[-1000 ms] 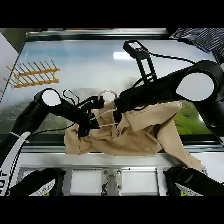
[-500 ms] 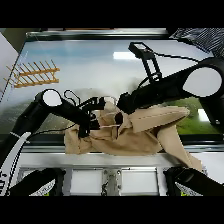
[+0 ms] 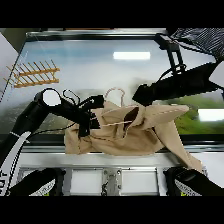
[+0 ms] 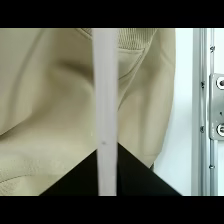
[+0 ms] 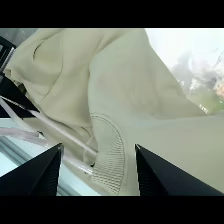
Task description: Fold the clothes and pants, and hang the long-sleeved shirts on hangers.
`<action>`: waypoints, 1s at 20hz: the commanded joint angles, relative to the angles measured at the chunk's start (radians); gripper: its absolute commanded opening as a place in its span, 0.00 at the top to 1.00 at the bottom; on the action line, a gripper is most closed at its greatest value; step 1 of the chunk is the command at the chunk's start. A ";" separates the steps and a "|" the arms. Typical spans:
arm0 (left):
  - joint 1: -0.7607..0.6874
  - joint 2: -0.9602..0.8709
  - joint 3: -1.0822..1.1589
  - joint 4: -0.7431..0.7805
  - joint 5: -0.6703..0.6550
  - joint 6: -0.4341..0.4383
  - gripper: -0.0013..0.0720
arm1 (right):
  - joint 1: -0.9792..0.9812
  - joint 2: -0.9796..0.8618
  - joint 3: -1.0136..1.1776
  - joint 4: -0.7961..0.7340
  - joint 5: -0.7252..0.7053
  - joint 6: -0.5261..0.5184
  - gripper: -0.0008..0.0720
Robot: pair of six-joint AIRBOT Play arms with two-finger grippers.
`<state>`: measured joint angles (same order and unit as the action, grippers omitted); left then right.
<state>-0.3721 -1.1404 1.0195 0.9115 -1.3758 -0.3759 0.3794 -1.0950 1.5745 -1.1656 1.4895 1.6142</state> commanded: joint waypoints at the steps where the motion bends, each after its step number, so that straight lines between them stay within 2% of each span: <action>1: 0.000 0.000 0.000 0.002 0.000 0.003 0.96 | -0.063 0.006 0.001 0.041 0.001 -0.060 0.29; 5: 0.000 -0.011 0.000 -0.005 0.016 0.003 0.96 | -0.085 0.010 0.001 0.014 0.028 -0.074 0.30; 7: 0.003 -0.060 0.000 -0.064 0.016 0.012 0.96 | -0.085 0.014 0.001 -0.031 0.029 -0.074 0.30; 11: 0.025 -0.161 0.000 -0.228 0.068 0.121 0.96 | -0.085 0.023 0.001 -0.151 0.048 -0.071 0.30; 20: 0.023 -0.192 0.000 -0.231 0.090 0.134 0.96 | -0.080 -0.002 0.001 -0.128 0.053 -0.071 0.30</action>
<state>-0.3504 -1.3277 1.0195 0.6895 -1.2926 -0.2497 0.2966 -1.0870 1.5745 -1.3052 1.5417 1.5433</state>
